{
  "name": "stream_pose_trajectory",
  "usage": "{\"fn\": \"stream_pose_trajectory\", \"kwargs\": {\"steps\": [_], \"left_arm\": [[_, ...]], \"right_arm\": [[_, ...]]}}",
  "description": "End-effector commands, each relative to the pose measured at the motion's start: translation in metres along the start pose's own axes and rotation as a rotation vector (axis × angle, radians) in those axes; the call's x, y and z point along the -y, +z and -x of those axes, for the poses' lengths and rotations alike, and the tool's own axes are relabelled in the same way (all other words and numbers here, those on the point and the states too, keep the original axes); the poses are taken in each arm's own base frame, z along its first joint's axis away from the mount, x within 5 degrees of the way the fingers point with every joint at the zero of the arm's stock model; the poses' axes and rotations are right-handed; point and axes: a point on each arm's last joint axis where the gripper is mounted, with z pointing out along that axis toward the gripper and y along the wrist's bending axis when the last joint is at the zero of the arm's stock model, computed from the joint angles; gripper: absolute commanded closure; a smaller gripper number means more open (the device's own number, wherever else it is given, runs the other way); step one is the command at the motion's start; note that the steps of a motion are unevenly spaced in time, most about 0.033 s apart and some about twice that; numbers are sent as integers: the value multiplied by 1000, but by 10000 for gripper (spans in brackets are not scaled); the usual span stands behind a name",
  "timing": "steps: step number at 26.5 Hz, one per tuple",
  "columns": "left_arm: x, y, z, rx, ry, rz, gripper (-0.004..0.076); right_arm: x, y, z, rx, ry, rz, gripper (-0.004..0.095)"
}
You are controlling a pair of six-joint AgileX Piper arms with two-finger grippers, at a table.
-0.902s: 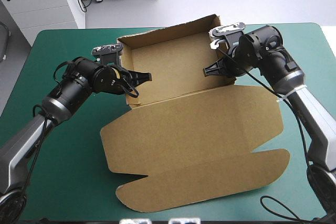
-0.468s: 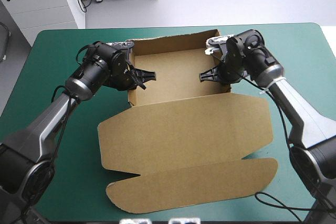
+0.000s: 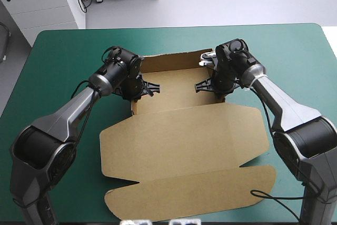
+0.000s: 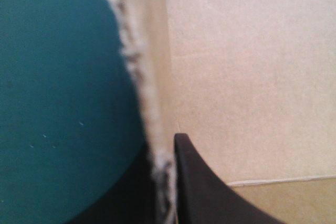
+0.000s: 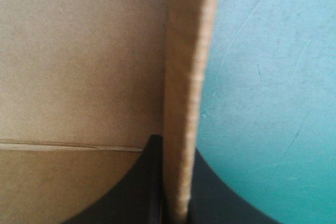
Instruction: Fold the box
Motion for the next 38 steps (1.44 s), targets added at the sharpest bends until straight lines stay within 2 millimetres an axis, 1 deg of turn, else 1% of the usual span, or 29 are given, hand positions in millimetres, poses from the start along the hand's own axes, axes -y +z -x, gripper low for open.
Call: {"fn": "stream_pose_trajectory", "kwargs": {"steps": [1,6,7,10,13,19,21,22,23,24,28,29,31,32,33,34,35,36,37,38], "left_arm": [[1,-20,-2,17,50,-10,731],[7,-4,-3,-42,88,6,731],[8,-3,-3,-41,89,3,731],[8,-1,-3,-47,91,8,731],[8,-1,-2,-46,81,8,731],[7,-1,-2,-42,71,16,730],[7,-1,-2,-42,71,16,727],[7,-1,-2,-42,73,15,719],[7,-1,-2,-41,76,18,705],[7,-1,-2,-41,82,18,645],[6,-1,-2,-38,83,20,476],[6,-1,-2,-38,78,21,422],[7,-2,-1,-35,70,19,359],[6,-5,2,-15,74,28,335],[5,-8,4,2,77,37,335],[5,-15,9,35,77,40,335],[6,-27,15,79,85,26,335],[6,-32,18,99,82,20,335],[6,-48,25,164,78,15,335],[6,-52,27,181,76,13,335]], "right_arm": [[3,-28,1,84,-7,6,925],[2,-17,3,51,-8,0,919],[2,-16,3,48,-7,3,915],[2,-15,3,46,-11,2,856],[2,-16,3,48,-11,2,733],[1,-16,3,46,-8,10,409],[1,-16,3,46,-8,10,330],[1,-16,3,46,-11,10,309],[1,-16,3,48,-13,10,299],[1,-16,4,57,-13,11,286],[0,-16,5,69,-13,21,286],[0,-16,5,72,-13,22,286],[0,-16,6,80,-13,23,286],[0,-16,7,86,-12,26,286],[0,-16,7,91,-12,28,286],[-1,-17,9,110,-12,31,286],[-1,-17,11,127,-12,34,286],[-1,-18,12,136,-7,36,286],[-1,-22,14,156,-6,36,286],[-1,-25,15,167,-8,31,286]]}}
